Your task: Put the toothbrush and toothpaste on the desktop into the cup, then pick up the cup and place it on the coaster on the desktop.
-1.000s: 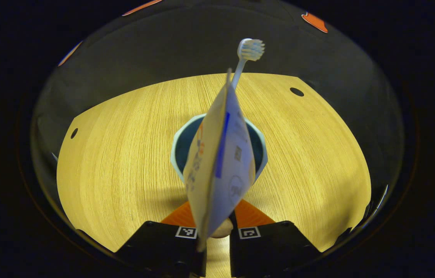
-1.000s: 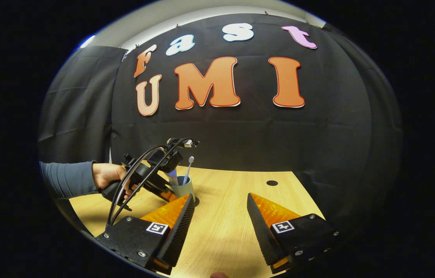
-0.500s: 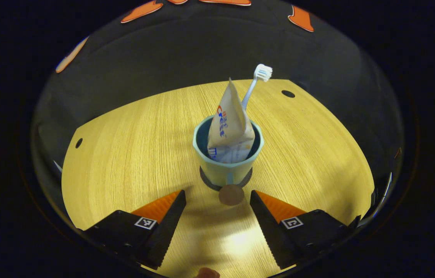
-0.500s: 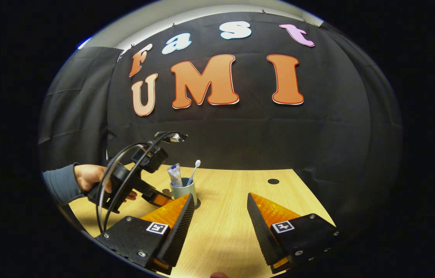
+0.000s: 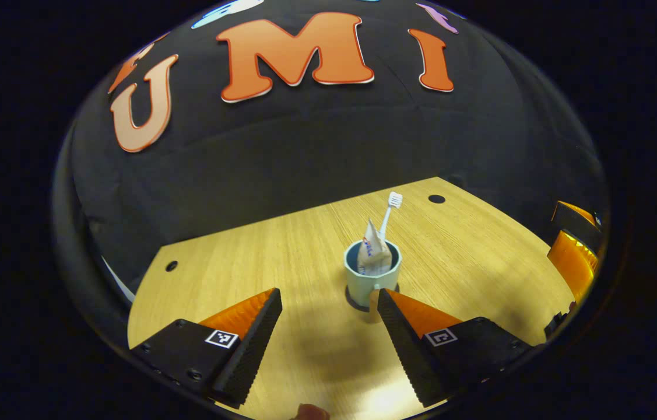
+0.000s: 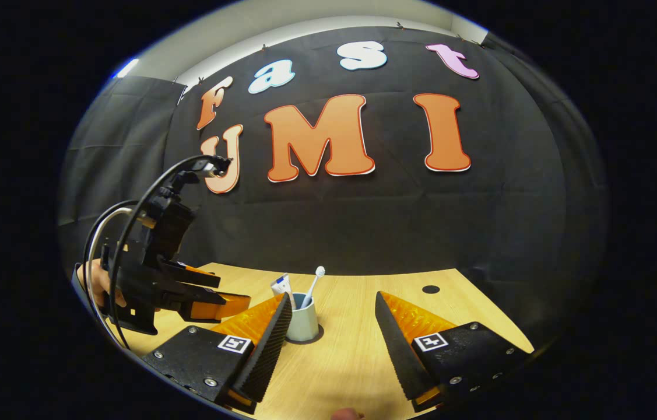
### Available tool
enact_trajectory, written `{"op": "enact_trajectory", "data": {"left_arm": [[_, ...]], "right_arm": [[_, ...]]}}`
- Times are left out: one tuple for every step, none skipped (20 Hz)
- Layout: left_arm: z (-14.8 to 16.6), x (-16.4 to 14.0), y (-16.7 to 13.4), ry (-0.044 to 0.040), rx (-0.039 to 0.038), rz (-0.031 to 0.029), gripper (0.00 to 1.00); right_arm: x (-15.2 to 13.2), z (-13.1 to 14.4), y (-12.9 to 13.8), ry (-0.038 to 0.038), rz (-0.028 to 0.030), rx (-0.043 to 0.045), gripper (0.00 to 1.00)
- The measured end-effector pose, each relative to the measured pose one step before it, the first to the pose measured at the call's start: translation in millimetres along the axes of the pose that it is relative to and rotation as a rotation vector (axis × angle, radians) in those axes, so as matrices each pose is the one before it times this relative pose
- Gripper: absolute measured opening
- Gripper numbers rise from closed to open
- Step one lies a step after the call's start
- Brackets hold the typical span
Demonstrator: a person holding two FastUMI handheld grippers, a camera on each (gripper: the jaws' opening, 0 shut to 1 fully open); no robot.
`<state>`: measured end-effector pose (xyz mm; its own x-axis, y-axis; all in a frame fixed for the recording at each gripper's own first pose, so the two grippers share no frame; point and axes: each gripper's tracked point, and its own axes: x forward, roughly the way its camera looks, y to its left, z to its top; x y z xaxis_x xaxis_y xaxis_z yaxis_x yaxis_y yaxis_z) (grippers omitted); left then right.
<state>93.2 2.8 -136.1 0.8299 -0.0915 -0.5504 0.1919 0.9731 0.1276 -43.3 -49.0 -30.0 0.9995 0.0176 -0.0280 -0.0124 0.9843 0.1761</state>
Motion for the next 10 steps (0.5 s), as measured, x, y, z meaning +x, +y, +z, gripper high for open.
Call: {"op": "enact_trajectory", "data": {"left_arm": [[0.80, -5.06, 8.87, -0.03114, -0.00385, 0.02712, 1.00], [1.89, -7.42, 9.32, -0.02642, -0.01495, 0.02343, 1.00], [1.29, -7.12, 9.50, -0.02719, -0.02100, 0.01868, 1.00], [1.14, -5.35, 10.07, -0.02572, -0.02207, 0.01919, 1.00], [3.38, -10.58, 14.15, -0.03115, -0.01427, 0.02285, 1.00], [5.64, -4.42, 12.23, -0.03909, -0.01213, 0.02628, 1.00], [5.42, -5.94, 12.56, -0.04275, -0.00872, 0.02945, 0.99], [5.22, -4.04, 9.42, -0.04487, -0.00677, 0.02302, 1.00], [2.17, -5.97, 8.75, -0.03399, -0.01103, 0.01921, 0.99], [2.81, -3.67, 4.30, -0.03063, -0.01091, 0.00324, 0.99]], "right_arm": [[1.64, 2.38, 3.72, -0.00687, -0.00063, 0.00109, 0.88], [2.61, 1.88, 2.61, -0.00791, -0.00630, -0.00142, 0.89], [1.35, 2.87, 3.04, -0.00887, -0.00248, -0.00267, 0.90], [0.98, 1.68, 4.06, -0.00853, -0.00114, -0.00261, 0.90], [1.22, 2.78, 4.45, -0.00731, 0.00459, -0.00655, 0.90], [1.18, 1.10, 5.11, -0.00841, 0.00446, -0.00822, 0.90], [0.85, 2.42, 4.90, -0.00914, 0.00311, -0.01013, 0.90], [0.87, 3.42, 3.84, -0.01338, 0.00044, -0.01047, 0.90], [0.25, 4.32, 3.07, -0.01596, -0.00036, -0.01064, 0.90], [0.06, 5.14, 3.02, -0.01947, -0.00089, -0.00877, 0.90]]}}
